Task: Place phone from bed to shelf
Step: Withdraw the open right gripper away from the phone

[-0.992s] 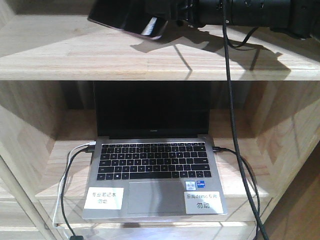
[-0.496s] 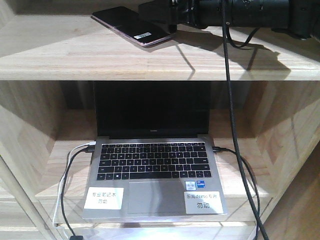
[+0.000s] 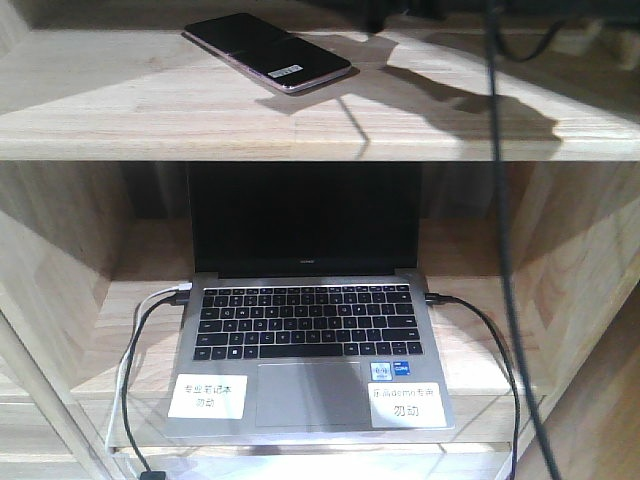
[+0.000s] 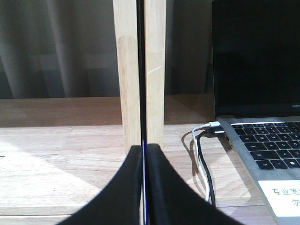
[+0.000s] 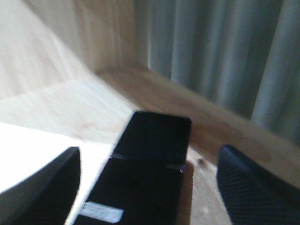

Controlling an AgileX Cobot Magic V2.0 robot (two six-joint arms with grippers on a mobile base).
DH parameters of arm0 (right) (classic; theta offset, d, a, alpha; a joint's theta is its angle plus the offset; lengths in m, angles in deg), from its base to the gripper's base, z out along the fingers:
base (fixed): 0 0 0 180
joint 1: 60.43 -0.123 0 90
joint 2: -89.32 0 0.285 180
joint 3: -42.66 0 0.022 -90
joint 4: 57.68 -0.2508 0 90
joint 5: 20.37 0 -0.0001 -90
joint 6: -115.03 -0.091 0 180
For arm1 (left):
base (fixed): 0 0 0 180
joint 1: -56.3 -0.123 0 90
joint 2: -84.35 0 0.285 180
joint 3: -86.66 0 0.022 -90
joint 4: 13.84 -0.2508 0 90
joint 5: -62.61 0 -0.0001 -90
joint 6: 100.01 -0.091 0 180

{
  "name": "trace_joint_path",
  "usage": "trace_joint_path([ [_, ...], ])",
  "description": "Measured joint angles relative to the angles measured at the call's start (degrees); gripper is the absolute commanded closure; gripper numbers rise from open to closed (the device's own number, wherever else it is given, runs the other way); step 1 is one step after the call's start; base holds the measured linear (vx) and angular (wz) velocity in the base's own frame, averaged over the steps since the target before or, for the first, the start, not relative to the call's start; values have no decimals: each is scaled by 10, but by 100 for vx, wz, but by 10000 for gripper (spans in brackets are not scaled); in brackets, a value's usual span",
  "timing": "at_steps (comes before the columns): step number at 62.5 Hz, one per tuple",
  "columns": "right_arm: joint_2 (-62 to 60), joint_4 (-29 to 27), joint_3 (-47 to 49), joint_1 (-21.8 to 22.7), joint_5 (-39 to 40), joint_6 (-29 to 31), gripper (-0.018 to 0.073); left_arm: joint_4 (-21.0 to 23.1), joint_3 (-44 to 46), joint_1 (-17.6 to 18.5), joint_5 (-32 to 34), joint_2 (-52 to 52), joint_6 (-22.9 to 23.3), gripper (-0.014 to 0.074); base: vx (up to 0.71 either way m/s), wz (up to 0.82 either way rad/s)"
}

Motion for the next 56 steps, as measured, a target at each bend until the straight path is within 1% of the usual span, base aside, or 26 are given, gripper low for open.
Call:
trace_joint_path([
  [4,-12,17,0,0,-1,-17,129,0,0,0,0,0,0,596,0,0],
  [10,-32,50,0,0,-4,-49,254,0,0,0,0,0,0,596,0,0],
  [13,-43,65,0,0,-5,-66,339,0,0,0,0,0,0,596,0,0],
  [16,-53,77,0,0,-7,-79,447,0,0,0,0,0,0,596,0,0],
  [21,-67,99,0,0,-9,-97,577,0,0,0,0,0,0,596,0,0],
  [27,-83,111,0,0,-19,-108,571,0,0,0,0,0,0,596,0,0],
  [33,-99,115,-2,0,-46,-113,568,0,0,0,0,0,0,596,0,0],
  [40,-132,116,-42,0,-52,-117,565,0,0,0,0,0,0,596,0,0],
  [47,-181,117,-119,0,-8,-119,565,0,0,0,0,0,0,596,0,0],
  [56,-261,118,-240,0,92,-119,565,0,0,0,0,0,0,596,0,0],
])
